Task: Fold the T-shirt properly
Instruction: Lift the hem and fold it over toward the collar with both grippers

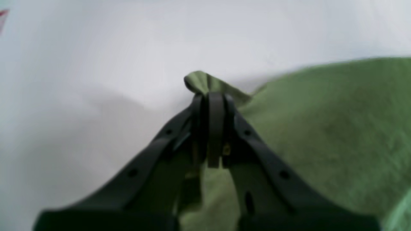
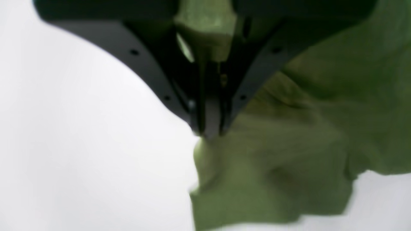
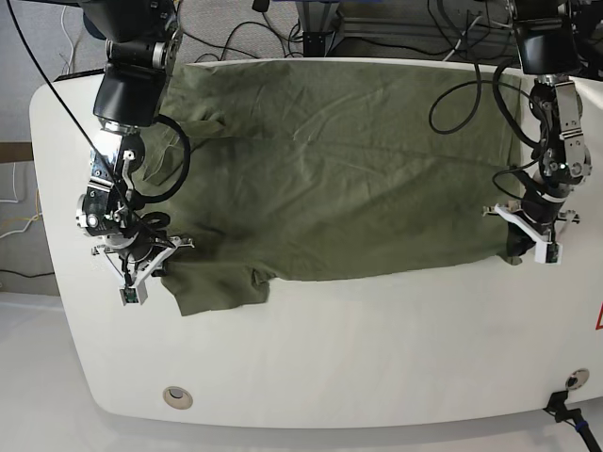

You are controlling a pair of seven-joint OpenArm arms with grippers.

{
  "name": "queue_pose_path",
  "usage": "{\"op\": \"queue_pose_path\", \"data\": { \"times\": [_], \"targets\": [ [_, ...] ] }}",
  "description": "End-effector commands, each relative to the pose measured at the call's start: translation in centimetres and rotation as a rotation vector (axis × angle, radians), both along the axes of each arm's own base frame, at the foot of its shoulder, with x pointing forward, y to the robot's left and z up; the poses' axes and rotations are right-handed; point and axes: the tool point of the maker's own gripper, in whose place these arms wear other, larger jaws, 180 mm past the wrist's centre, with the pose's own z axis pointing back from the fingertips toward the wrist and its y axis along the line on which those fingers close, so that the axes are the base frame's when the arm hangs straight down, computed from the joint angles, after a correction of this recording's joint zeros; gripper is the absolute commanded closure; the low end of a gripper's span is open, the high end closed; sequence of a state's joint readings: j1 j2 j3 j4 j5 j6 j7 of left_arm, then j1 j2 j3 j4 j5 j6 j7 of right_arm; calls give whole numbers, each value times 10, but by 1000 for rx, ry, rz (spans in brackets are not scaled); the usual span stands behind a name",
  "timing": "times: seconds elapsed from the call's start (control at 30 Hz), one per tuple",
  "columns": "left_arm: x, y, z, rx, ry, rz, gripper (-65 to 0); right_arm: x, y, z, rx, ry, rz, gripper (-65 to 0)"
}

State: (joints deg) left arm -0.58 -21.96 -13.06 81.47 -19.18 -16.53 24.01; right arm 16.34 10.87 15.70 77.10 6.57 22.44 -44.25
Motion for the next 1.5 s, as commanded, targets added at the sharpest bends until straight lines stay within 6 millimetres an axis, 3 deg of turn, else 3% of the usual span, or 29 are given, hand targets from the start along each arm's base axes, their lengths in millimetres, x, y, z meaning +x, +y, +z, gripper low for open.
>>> {"op": "queue_pose_path", "data": {
  "times": [0.0, 0.17, 0.53, 0.6, 0.83, 1.03, 1.37, 1.4, 1.47],
  "targets": [
    [8, 6, 27, 19, -80, 1, 0, 8, -7, 30, -30, -87, 0, 0],
    [-4, 12, 35, 39, -96, 10, 0, -14, -6, 29, -69, -53, 13, 0],
    [-37, -6, 34, 78, -81, -46, 0, -66, -1, 43, -167, -28, 48, 0],
    [-46, 1, 40, 91, -88, -29, 0, -74, -2, 44, -182, -6, 48, 0],
    [-61, 24, 41, 112, -78, 28, 0, -102, -2, 27, -198, 76, 57, 0],
    [-63, 29, 39, 117, -70, 40, 0, -126, -1, 7, -195, 143, 64, 0],
    [-101, 28, 3, 119, 58, 31, 0, -149, 3, -8, -192, 199, 77, 0],
    [-106, 28, -2, 120, 84, 32, -29, -151, 3, -10, -191, 204, 78, 0],
    [-114, 31, -12, 122, 152, 40, -159, -152, 3, -10, -194, 207, 77, 0]
  ]
}}
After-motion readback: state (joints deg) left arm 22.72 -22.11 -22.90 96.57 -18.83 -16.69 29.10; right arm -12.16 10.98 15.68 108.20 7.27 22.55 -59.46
